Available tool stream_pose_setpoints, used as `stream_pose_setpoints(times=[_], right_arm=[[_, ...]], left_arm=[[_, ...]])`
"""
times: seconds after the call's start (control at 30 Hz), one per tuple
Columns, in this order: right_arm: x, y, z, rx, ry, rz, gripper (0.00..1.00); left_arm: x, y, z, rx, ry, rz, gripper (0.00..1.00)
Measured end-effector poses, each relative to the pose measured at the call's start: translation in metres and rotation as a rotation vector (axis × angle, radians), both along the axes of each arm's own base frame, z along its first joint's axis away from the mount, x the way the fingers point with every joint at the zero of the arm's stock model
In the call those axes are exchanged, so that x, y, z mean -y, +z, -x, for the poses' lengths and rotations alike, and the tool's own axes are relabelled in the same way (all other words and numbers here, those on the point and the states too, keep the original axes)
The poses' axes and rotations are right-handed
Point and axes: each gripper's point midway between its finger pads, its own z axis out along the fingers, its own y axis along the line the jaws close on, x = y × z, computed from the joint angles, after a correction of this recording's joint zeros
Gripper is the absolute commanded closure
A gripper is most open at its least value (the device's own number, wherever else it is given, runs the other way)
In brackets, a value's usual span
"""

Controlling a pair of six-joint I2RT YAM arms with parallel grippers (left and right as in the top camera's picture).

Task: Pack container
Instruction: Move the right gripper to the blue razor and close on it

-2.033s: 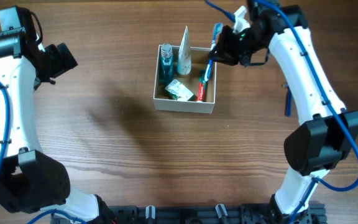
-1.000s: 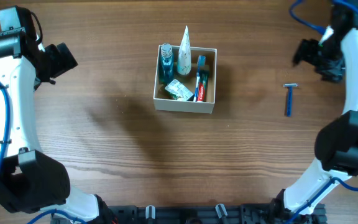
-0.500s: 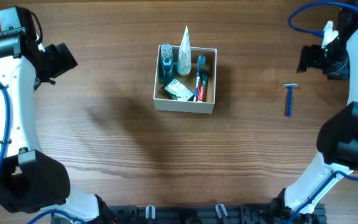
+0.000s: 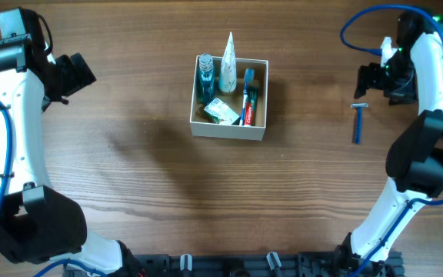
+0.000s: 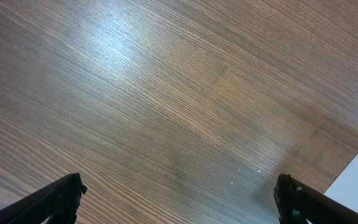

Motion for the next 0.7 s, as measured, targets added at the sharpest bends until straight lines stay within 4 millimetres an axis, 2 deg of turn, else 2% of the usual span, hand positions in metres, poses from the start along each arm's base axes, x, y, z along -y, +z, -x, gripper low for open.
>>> stream_pose_setpoints(times=[0.3,0.5,0.7], right_arm=[[-0.005,-0.005,0.007,-0.031,0.004,-0.014,0.1],[-0.013,-0.035,0.038,-0.147,-0.005,-0.044,0.07],[-0.015,-0.051,0.036,-0.129,-0.004,-0.041,0.07]], left_arm=[[0.0,0.0,0.0,0.0,0.0,0.0,0.0],[0.0,0.0,0.0,0.0,0.0,0.0,0.0],[0.0,0.0,0.0,0.0,0.0,0.0,0.0]])
